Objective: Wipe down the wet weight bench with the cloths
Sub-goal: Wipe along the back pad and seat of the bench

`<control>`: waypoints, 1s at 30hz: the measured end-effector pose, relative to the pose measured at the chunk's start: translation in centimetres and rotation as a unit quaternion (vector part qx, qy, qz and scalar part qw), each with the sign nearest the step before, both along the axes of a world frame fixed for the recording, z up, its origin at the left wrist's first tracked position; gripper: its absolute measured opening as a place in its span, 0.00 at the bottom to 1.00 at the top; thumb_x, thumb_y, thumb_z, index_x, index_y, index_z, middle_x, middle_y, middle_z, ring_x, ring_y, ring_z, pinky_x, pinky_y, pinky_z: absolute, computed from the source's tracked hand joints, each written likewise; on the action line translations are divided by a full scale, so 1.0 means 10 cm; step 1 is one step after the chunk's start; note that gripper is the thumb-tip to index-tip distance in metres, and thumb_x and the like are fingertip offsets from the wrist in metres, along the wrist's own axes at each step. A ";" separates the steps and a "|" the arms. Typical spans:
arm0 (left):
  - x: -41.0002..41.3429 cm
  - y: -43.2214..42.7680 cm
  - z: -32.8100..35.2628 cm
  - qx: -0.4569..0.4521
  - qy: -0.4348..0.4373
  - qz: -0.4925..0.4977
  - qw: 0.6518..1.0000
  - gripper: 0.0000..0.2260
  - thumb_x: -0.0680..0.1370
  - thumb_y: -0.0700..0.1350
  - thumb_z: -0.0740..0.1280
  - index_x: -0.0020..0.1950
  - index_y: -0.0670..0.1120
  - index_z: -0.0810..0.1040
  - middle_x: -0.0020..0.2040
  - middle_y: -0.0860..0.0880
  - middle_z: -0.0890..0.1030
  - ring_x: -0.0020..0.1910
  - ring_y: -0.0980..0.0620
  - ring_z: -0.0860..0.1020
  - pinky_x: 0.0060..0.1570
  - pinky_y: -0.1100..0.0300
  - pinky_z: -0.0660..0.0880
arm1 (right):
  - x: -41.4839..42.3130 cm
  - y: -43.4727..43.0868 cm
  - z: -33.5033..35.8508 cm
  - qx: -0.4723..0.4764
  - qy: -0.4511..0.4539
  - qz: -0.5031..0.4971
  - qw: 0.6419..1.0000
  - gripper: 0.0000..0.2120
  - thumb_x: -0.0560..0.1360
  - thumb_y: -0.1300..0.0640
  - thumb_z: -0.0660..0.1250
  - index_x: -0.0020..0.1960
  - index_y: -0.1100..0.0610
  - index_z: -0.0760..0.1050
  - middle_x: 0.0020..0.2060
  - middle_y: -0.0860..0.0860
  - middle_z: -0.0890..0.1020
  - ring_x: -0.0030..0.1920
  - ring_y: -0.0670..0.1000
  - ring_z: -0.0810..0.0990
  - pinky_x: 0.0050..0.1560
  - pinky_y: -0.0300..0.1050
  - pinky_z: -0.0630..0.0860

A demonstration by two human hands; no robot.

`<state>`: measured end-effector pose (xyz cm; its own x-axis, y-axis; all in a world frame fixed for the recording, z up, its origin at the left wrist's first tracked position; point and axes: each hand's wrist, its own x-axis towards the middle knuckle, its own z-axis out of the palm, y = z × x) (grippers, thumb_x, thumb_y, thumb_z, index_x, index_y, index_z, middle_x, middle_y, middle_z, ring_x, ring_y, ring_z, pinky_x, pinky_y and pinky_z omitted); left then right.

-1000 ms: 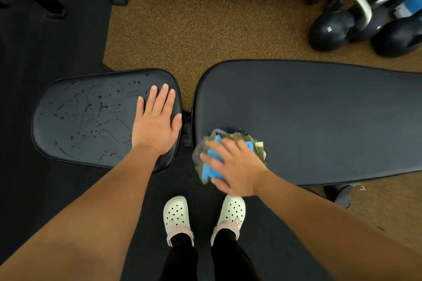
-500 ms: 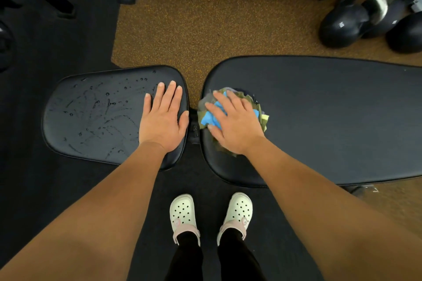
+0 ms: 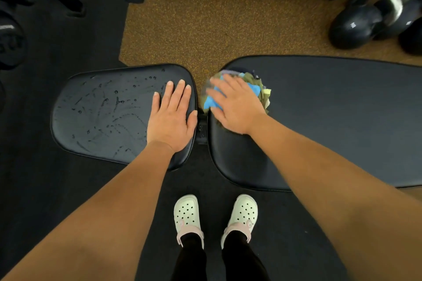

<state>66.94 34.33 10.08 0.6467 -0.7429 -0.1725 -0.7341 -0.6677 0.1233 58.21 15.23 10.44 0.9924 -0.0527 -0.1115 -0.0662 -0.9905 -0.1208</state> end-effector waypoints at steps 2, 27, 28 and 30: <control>0.00 0.00 0.00 -0.001 0.003 0.001 1.000 0.29 0.81 0.58 0.43 0.80 0.46 0.50 0.80 0.48 0.49 0.79 0.46 0.45 0.75 0.43 0.47 | -0.08 -0.17 -0.02 0.020 -0.016 0.126 0.992 0.24 0.79 0.44 0.54 0.68 0.54 0.73 0.69 0.56 0.72 0.69 0.62 0.68 0.69 0.59 0.62; 0.03 0.03 -0.03 -0.030 0.016 0.001 0.999 0.29 0.81 0.58 0.46 0.80 0.47 0.51 0.80 0.50 0.49 0.79 0.47 0.45 0.76 0.44 0.46 | 0.33 0.14 -0.09 -0.036 -0.011 -0.016 0.999 0.22 0.74 0.47 0.56 0.58 0.59 0.78 0.60 0.57 0.77 0.65 0.62 0.70 0.71 0.59 0.60; 0.03 0.03 -0.03 -0.033 0.016 0.000 0.999 0.29 0.81 0.58 0.46 0.80 0.47 0.52 0.80 0.50 0.50 0.79 0.47 0.45 0.76 0.44 0.46 | 0.25 0.08 -0.09 -0.012 -0.021 0.040 0.999 0.22 0.74 0.46 0.56 0.58 0.58 0.79 0.60 0.56 0.78 0.65 0.61 0.71 0.70 0.58 0.60; 0.03 0.04 -0.02 -0.037 0.019 -0.001 0.999 0.29 0.81 0.57 0.47 0.79 0.47 0.53 0.80 0.49 0.51 0.79 0.47 0.46 0.76 0.44 0.46 | 0.17 -0.10 -0.07 0.005 -0.023 0.105 0.994 0.21 0.76 0.44 0.57 0.60 0.55 0.78 0.62 0.54 0.77 0.66 0.60 0.71 0.70 0.57 0.59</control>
